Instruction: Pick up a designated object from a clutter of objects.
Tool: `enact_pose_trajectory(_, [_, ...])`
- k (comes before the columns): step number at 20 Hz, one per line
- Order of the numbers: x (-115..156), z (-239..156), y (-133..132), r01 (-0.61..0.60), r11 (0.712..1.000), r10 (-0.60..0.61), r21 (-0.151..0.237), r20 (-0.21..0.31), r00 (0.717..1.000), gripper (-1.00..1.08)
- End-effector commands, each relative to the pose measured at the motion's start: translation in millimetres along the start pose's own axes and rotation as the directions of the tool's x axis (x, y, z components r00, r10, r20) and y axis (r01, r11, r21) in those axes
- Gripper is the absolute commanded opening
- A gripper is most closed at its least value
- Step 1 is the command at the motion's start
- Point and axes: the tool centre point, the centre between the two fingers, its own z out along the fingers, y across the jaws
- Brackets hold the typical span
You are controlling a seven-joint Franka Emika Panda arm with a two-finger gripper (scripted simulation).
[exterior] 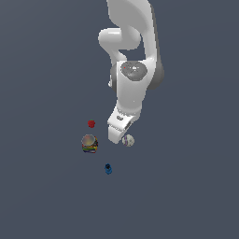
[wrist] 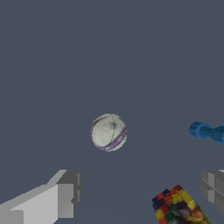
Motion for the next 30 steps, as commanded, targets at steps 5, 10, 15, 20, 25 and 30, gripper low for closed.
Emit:
enact_pose_trajectory(5, [4.2,28.1,-8.4,0.183,0.983,-0.183,0.001,-0.012,0.983,1.0])
enact_pose_trajectory(10, [6.8,46.8,-15.3,0.304,0.953,-0.304,0.0,-0.022,0.952,1.0])
enact_pose_trajectory(15, [8.4,59.9,-20.7,0.388,0.922,-0.388,-0.002,-0.029,0.921,1.0])
enact_pose_trajectory(20, [9.3,67.6,-24.1,0.437,0.9,-0.437,-0.004,-0.034,0.899,1.0])
enact_pose_trajectory(25, [9.6,70.1,-25.3,0.453,0.892,-0.453,-0.005,-0.036,0.891,1.0])
enact_pose_trajectory(30, [9.5,74.5,-25.4,0.449,0.893,-0.449,-0.004,-0.035,0.893,1.0])
